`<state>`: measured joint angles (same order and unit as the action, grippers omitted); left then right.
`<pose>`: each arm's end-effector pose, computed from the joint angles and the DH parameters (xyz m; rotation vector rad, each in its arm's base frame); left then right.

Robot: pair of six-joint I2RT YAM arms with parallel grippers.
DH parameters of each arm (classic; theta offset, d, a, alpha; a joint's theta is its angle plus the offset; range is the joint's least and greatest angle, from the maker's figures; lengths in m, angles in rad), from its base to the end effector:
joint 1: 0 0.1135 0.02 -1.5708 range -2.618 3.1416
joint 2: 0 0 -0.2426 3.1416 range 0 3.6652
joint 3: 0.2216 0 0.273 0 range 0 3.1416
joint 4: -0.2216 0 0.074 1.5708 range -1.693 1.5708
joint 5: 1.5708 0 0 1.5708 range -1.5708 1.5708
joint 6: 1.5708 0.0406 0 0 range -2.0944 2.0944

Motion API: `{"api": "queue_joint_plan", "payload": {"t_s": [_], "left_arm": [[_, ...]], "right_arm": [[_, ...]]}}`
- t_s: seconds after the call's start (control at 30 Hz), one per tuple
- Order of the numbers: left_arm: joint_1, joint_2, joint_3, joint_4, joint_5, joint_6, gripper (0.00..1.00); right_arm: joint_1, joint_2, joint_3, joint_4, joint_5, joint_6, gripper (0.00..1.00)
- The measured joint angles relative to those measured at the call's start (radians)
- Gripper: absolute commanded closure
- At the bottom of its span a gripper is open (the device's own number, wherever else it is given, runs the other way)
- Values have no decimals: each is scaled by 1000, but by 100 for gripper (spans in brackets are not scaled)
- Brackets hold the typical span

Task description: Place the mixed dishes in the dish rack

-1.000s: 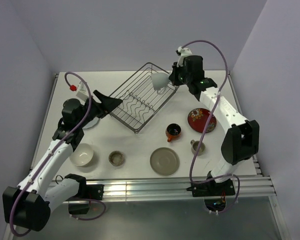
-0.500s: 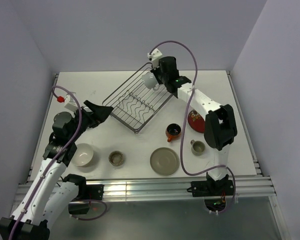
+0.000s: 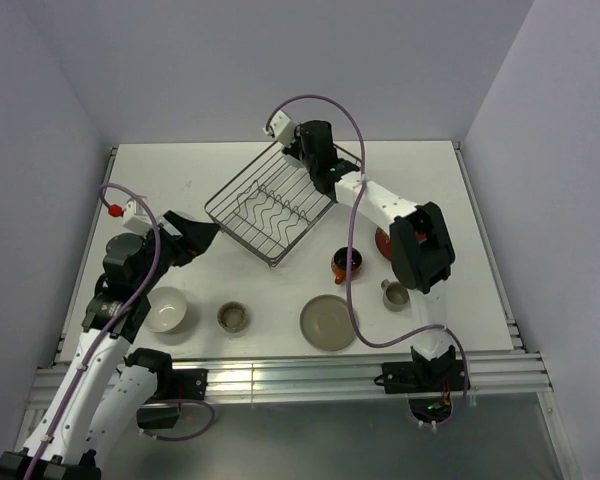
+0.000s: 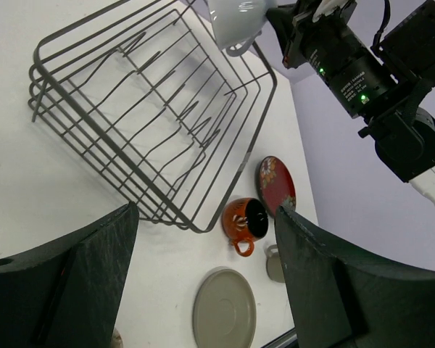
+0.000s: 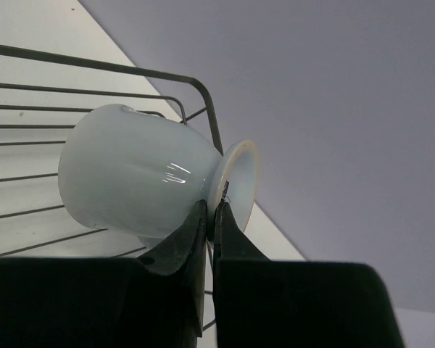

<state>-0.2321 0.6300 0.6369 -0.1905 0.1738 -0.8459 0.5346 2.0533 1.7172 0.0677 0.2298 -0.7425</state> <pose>0.1949 -0.0533 0.2975 -0.4294 1.7969 -0.9241 0.4463 0.2535 0.2671 -0.9666 1.5736 -0.3567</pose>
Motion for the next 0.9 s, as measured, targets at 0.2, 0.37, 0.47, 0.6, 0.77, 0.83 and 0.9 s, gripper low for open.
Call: {"api": "queue_joint_plan", "payload": {"t_s": [0.2,0.37,0.47,0.6,0.77,0.83,0.9], "left_arm": [[2,0,-11,-18,-10,15,18],[5,-18,-12,-23,-18,21,17],[5,-39,-16,-27,-23,22,17],[6,-58,-32,-35,-26,22,17],[7,-58,-45,-40,-29,21,17],[7,-57,-47,-40,-29,21,17],[7,-58,-47,-40,-29,20,17]], "right_arm": [[16,75,4,55,18,-125,100],[22,148,5,70,25,-212,100],[24,179,5,95,32,-269,100],[25,184,5,134,39,-332,100],[25,189,5,213,40,-410,100],[25,196,3,240,40,-435,100],[25,209,3,257,40,-459,100]]}}
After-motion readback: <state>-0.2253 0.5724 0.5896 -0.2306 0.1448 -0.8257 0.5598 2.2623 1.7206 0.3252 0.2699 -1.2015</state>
